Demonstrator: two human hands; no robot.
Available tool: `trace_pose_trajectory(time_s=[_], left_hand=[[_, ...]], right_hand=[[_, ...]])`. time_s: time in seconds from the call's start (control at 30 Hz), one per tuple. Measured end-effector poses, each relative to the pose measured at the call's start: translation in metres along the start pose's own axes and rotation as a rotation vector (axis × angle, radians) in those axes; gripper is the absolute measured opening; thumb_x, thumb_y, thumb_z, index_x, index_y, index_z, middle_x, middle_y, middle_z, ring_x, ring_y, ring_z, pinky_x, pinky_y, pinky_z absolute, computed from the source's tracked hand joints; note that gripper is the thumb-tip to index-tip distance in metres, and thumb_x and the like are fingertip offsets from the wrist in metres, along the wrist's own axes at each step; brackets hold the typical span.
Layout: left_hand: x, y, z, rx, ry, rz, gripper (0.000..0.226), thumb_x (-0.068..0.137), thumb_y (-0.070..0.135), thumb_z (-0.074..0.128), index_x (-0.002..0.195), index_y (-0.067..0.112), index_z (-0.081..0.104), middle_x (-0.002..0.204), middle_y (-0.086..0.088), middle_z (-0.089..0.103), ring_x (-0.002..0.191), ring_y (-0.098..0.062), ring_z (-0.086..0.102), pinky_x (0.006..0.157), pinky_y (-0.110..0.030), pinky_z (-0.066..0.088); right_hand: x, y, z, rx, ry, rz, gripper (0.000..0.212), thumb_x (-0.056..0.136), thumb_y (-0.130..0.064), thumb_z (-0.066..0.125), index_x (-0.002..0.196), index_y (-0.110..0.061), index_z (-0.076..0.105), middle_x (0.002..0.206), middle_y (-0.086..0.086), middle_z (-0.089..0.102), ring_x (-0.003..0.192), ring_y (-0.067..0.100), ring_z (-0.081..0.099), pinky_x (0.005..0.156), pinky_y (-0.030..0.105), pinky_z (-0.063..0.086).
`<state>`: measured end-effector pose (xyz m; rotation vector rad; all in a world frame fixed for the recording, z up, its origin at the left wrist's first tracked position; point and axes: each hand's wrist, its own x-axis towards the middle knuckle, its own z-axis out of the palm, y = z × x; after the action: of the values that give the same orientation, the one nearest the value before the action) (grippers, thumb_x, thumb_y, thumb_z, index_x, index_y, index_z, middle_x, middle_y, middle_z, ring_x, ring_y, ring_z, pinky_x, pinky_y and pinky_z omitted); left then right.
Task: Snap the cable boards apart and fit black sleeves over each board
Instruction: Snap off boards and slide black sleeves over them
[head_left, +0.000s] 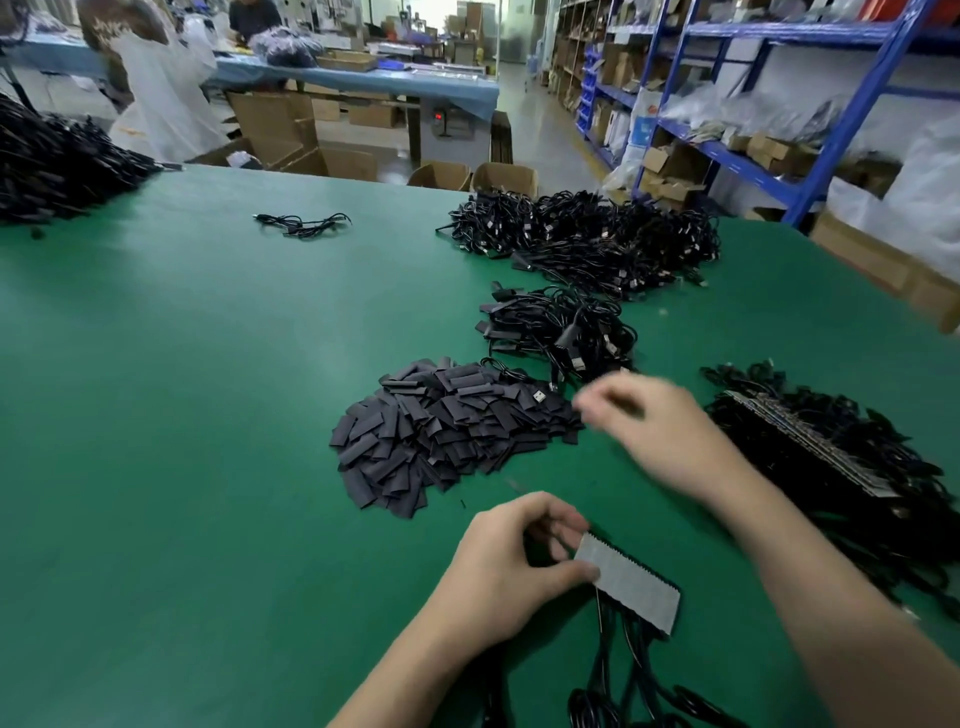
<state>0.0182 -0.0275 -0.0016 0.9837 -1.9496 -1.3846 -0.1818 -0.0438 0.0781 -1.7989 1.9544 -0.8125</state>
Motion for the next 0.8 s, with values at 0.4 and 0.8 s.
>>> trace_pose_trajectory(time_s=[0.4, 0.8], left_hand=[[-0.003, 0.004, 0.001, -0.233, 0.012, 0.017, 0.008, 0.095, 0.015, 0.073, 0.103, 0.017, 0.072, 0.08, 0.012, 0.066, 0.077, -0.008, 0.06, 0.075, -0.024, 0.049], [-0.004, 0.005, 0.011, 0.103, 0.028, 0.214, 0.045, 0.099, 0.053, 0.043, 0.07, 0.02, 0.039, 0.063, 0.014, 0.033, 0.059, -0.003, 0.031, 0.055, -0.025, 0.028]], right_hand=[[-0.099, 0.036, 0.04, 0.403, -0.159, 0.07, 0.027, 0.09, -0.051, 0.065, 0.097, -0.027, 0.075, 0.086, -0.004, 0.074, 0.084, 0.012, 0.07, 0.077, 0.032, 0.055], [-0.103, 0.031, 0.044, 0.428, -0.148, 0.027, 0.015, 0.1, -0.025, 0.067, 0.085, -0.024, 0.068, 0.077, -0.011, 0.067, 0.076, 0.003, 0.061, 0.074, 0.03, 0.051]])
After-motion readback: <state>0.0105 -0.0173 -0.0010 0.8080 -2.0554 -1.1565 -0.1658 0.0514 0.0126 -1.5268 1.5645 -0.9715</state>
